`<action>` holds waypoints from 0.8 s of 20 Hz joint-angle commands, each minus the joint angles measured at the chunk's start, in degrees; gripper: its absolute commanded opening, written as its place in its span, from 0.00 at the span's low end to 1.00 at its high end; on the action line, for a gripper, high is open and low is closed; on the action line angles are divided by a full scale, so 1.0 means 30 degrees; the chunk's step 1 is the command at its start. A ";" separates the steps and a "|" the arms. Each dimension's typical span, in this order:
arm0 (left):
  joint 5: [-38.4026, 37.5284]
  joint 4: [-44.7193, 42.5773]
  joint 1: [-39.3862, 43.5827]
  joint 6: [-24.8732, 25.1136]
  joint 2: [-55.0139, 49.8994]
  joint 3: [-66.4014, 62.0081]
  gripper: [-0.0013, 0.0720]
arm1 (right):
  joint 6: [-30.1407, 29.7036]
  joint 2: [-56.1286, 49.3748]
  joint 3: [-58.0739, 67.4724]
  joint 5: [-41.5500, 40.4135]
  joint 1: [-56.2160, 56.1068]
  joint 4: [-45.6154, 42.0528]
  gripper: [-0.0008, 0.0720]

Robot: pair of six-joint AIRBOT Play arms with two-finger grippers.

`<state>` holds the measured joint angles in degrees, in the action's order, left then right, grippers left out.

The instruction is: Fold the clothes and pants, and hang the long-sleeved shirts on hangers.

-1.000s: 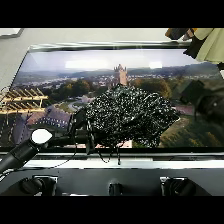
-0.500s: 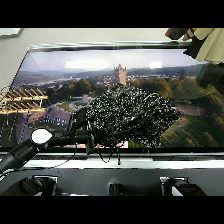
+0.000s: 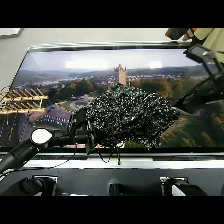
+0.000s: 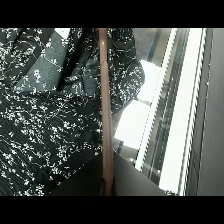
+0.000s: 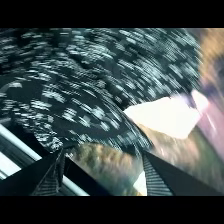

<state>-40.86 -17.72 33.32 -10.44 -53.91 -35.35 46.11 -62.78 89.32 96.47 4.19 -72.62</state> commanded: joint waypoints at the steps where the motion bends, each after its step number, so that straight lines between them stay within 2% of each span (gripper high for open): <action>1: 0.0007 -0.0007 -0.0015 0.0000 -0.0015 -0.0007 0.04 | -0.4233 -0.1260 -0.0022 0.0393 0.0066 0.3067 0.78; 4: 0.0007 -0.0007 -0.0015 0.0000 -0.0015 -0.0007 0.04 | -0.4583 -0.1916 -0.0022 0.0415 0.0066 0.3978 0.78; 6: 0.0015 -0.0015 -0.0015 -0.0007 -0.0015 -0.0007 0.04 | -0.4677 -0.2237 -0.0022 0.0750 0.0066 0.4699 0.73; 16: 0.0015 -0.0007 -0.0015 -0.0007 -0.0022 -0.0007 0.04 | -0.4597 -0.2623 -0.1756 0.1370 0.0066 0.5625 0.76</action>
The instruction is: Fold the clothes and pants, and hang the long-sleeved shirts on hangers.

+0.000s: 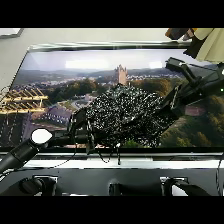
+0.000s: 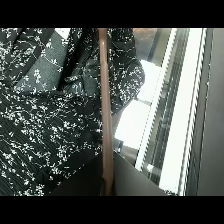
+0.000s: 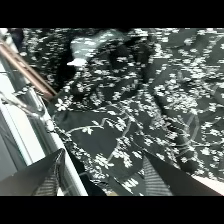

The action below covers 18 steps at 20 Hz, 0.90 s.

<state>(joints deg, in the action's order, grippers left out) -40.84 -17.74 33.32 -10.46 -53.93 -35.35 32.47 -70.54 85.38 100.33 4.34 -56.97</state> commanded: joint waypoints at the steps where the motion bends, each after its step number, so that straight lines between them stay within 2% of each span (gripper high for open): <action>1: 0.0007 -0.0007 -0.0015 0.0000 -0.0015 -0.0007 0.04 | -0.0102 -0.0036 -0.0568 -0.0007 0.0007 0.0415 0.76; 7: 0.0007 -0.0007 -0.0015 0.0000 -0.0015 -0.0007 0.04 | -0.1129 -0.0044 -0.2113 -0.0707 -0.0087 0.0401 0.75; 9: 0.0007 0.0000 -0.0015 0.0000 -0.0015 -0.0007 0.04 | -0.1690 -0.0044 -0.2499 -0.0925 -0.0379 0.0452 0.72; 11: 0.0000 0.0000 -0.0015 -0.0007 -0.0015 -0.0007 0.04 | -0.2688 -0.0080 -0.2637 -0.1282 -0.1005 0.0270 0.59; 13: -0.0007 0.0000 -0.0015 -0.0015 -0.0015 -0.0007 0.04 | -0.2856 -0.0073 -0.2637 -0.1647 -0.1195 0.0517 0.39; 15: 0.0000 0.0000 -0.0015 -0.0015 -0.0015 -0.0007 0.04 | -0.2820 -0.0051 -0.2630 -0.1239 -0.1158 0.0561 0.05; 18: 0.0000 0.0000 -0.0015 -0.0015 -0.0007 -0.0007 0.04 | -0.2812 0.0146 -0.2630 -0.0452 -0.1158 0.0539 0.04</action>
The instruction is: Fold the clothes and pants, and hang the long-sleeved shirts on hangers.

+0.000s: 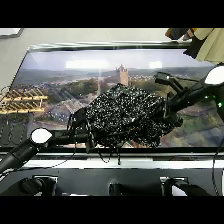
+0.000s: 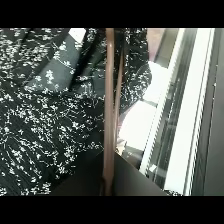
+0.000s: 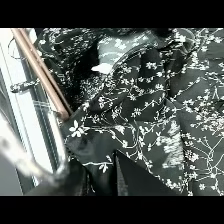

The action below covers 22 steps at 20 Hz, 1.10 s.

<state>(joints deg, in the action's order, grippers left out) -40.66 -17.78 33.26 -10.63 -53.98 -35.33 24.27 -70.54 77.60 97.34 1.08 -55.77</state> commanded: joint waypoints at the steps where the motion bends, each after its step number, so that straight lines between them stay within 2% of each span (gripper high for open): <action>1: -0.0058 0.0015 0.0007 0.0044 0.0007 -0.0015 0.05 | 0.0124 0.0379 -0.0036 0.0576 -0.0073 0.0131 0.04; 2: -0.0058 0.0015 0.0000 0.0044 0.0015 -0.0022 0.06 | 0.0182 0.0648 -0.0036 0.0576 -0.0073 0.0102 0.04; 3: -0.0036 0.0015 -0.0007 0.0036 0.0015 -0.0022 0.11 | 0.0182 0.1020 -0.0036 0.0488 -0.0073 -0.0022 0.04; 4: 0.0153 0.0015 -0.0007 -0.0423 0.0015 -0.0015 0.26 | 0.0175 0.1450 -0.0036 0.0357 -0.0073 -0.0335 0.04; 5: 0.0612 0.0007 -0.0007 -0.1297 0.0022 -0.0015 0.45 | 0.0175 0.1865 -0.0036 0.0219 -0.0073 -0.0918 0.04; 6: 0.1260 0.0007 -0.0022 -0.2280 0.0022 -0.0015 0.68 | 0.0182 0.2280 -0.0036 0.0248 -0.0073 -0.1625 0.04; 7: 0.1931 0.0007 -0.0022 -0.3147 0.0022 -0.0015 0.83 | 0.0182 0.2681 -0.0044 0.0321 -0.0073 -0.2353 0.04; 8: 0.2645 0.0007 -0.0022 -0.3796 0.0022 -0.0015 0.86 | 0.0182 0.2987 -0.0044 0.0444 -0.0073 -0.2769 0.03; 12: 0.4597 0.0000 -0.0029 -0.5217 0.0066 -0.0022 0.86 | 0.0197 0.3650 -0.0044 0.0182 -0.0073 -0.2994 0.03; 14: 0.5843 0.0000 -0.0160 -0.6637 0.0262 -0.0022 0.86 | 0.0197 0.3738 -0.0044 -0.0583 -0.0073 -0.2994 0.03; 18: 0.8327 0.0000 -0.2980 -1.2866 0.1027 -0.0015 0.86 | 0.0182 0.3774 -0.0044 -0.3235 -0.0073 -0.2739 0.03; 20: 0.7643 0.0000 -0.5399 -1.5810 0.0991 -0.0015 0.86 | 0.0182 0.3774 -0.0044 -0.4226 -0.0073 -0.2390 0.03; 22: 0.5348 -0.0517 -0.7271 -1.7078 0.0656 -0.0022 0.86 | 0.0189 0.3767 -0.0044 -0.4809 -0.0073 -0.2266 0.04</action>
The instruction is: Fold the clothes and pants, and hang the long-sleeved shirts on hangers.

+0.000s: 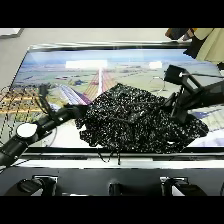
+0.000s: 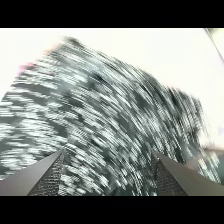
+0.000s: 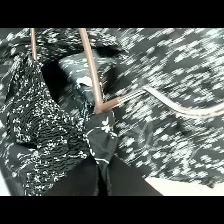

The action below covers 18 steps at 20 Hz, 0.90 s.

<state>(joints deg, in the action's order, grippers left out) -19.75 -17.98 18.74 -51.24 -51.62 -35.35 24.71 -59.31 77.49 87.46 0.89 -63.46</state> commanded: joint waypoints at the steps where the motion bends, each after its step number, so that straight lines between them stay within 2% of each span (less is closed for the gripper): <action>1: -0.3082 -0.1115 -0.2827 -0.3993 -0.0466 -0.0015 0.86 | 0.0051 0.0015 -0.0007 -0.1719 -0.0007 0.0364 0.04; 4: -0.5763 -0.3861 -0.1953 -0.7657 -0.1734 -0.0066 0.86 | 0.0204 -0.0204 -0.0007 -0.1698 -0.0007 0.0488 0.04; 6: -0.6084 -0.5683 -0.0386 -1.0018 -0.2550 -0.0656 0.86 | 0.0656 -0.0335 -0.0007 -0.1705 -0.0007 0.0495 0.04; 11: -0.6069 -1.2859 0.3883 -1.5344 -0.5049 -0.5217 0.86 | 0.0780 -0.0379 -0.0007 -0.1712 -0.0007 0.0459 0.04; 12: -0.6069 -1.3435 0.4437 -1.5606 -0.5639 -0.5982 0.86 | 0.0772 -0.0372 -0.0007 -0.1734 -0.0007 0.0430 0.04; 14: -0.5421 -1.3486 0.5391 -1.5599 -0.6805 -0.6834 0.97 | 0.1056 -0.0372 -0.0007 -0.2033 -0.0007 0.0423 0.04; 18: -0.2011 -1.2043 0.6404 -1.5584 -0.7694 -0.6870 0.97 | 0.1632 -0.0372 -0.0007 -0.2499 -0.0007 0.0423 0.04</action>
<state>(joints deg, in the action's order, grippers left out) -32.51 -55.22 35.33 -96.44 -72.25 -54.52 28.45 -60.38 77.49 80.84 0.89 -62.13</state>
